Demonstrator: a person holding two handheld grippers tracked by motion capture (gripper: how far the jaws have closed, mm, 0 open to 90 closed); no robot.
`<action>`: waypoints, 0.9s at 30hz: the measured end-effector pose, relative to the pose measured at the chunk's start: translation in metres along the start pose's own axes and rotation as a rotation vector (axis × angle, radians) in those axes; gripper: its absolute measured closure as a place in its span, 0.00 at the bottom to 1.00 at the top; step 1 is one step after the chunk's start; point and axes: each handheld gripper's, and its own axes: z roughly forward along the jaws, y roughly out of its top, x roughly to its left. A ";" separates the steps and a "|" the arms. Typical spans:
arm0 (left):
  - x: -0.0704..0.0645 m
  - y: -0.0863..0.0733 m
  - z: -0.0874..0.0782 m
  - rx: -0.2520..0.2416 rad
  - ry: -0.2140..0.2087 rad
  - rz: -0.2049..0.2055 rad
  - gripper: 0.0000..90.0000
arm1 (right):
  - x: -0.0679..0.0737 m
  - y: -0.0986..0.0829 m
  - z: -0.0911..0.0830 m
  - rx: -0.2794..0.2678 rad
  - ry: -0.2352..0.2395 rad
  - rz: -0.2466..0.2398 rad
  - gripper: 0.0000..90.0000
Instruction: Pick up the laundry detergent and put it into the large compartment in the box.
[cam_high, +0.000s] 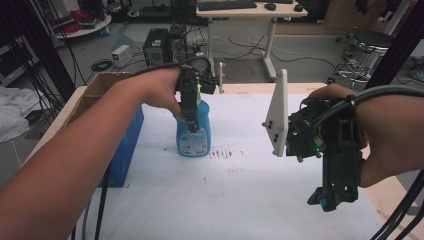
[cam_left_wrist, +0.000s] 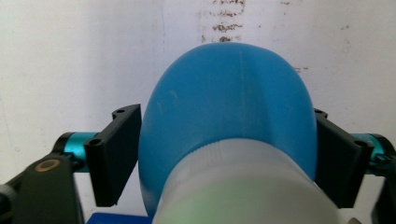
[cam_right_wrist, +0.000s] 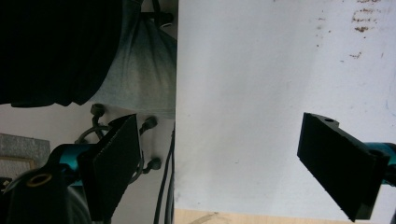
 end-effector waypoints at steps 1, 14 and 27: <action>0.000 0.000 0.000 0.000 0.000 0.000 0.22 | 0.000 0.000 0.000 0.000 0.000 0.000 0.14; 0.001 0.001 0.001 0.008 -0.009 -0.004 0.28 | 0.000 -0.001 0.001 0.001 -0.001 0.001 0.14; 0.000 0.002 0.001 0.011 -0.006 0.003 0.32 | -0.001 -0.002 0.003 0.003 0.004 0.006 0.14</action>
